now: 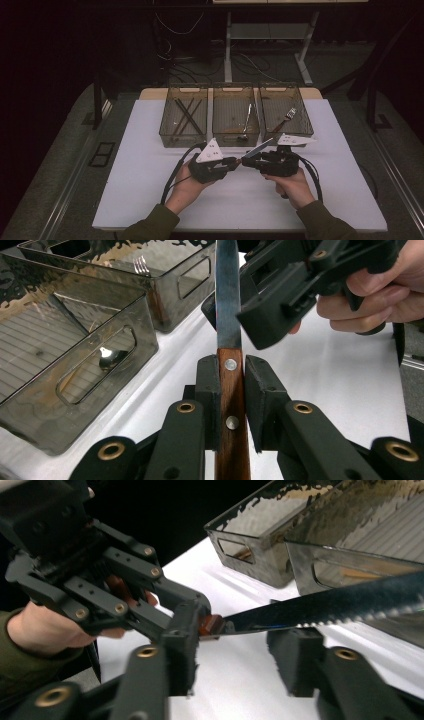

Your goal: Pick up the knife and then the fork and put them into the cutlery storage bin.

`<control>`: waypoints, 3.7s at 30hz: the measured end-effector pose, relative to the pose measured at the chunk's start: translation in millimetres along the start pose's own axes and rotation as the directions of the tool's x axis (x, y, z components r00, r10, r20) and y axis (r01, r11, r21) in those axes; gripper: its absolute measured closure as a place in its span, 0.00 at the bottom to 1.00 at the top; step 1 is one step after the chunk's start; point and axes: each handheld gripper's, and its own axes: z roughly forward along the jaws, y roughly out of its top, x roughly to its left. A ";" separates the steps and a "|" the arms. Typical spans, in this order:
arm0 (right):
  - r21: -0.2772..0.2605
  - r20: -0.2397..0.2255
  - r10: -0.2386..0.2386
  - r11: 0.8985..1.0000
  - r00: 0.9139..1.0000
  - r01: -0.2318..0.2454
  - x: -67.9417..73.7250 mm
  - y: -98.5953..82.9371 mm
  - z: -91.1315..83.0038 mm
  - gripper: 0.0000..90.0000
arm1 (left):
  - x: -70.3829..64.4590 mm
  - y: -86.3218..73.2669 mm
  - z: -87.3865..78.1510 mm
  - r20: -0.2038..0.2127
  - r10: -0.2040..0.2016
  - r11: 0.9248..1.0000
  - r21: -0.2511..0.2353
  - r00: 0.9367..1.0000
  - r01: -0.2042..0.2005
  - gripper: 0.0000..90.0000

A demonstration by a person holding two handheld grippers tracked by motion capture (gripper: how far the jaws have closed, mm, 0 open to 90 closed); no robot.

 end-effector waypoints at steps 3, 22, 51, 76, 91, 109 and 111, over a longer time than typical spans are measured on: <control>-0.014 -0.008 0.002 1.000 1.000 -0.002 -0.3 2.4 2.0 0.79 | 1.0 -0.7 1.0 -0.003 0.000 1.000 0.006 1.000 0.000 0.85; 0.001 0.029 -0.063 0.998 0.998 0.063 10.0 13.0 10.3 0.99 | 5.7 -10.2 3.5 -0.022 -0.015 1.000 0.003 1.000 0.015 0.69; 0.000 0.429 -0.083 0.996 0.900 0.091 -53.2 109.0 -115.0 0.99 | 31.3 -89.8 -64.9 -0.053 -0.157 0.986 0.044 0.986 0.160 0.06; 0.359 0.604 -0.159 0.929 0.781 -0.088 -133.2 111.7 -82.7 0.99 | 31.6 -100.4 -68.6 -0.049 -0.175 0.983 0.048 0.983 0.178 0.00; 0.330 0.606 -0.169 0.943 0.777 -0.052 -153.8 104.8 -36.3 0.98 | 30.5 -99.1 -68.5 -0.052 -0.157 0.986 0.047 0.986 0.160 0.00; 0.198 0.611 -0.085 0.979 0.787 -0.048 -149.6 96.4 -34.1 0.24 | 32.4 -101.0 -67.4 -0.066 -0.165 0.984 0.061 0.984 0.169 0.00; 0.201 0.601 -0.092 0.979 0.794 -0.039 -144.9 95.1 -35.1 0.21 | 32.6 -100.9 -67.5 -0.066 -0.165 0.984 0.062 0.984 0.169 0.00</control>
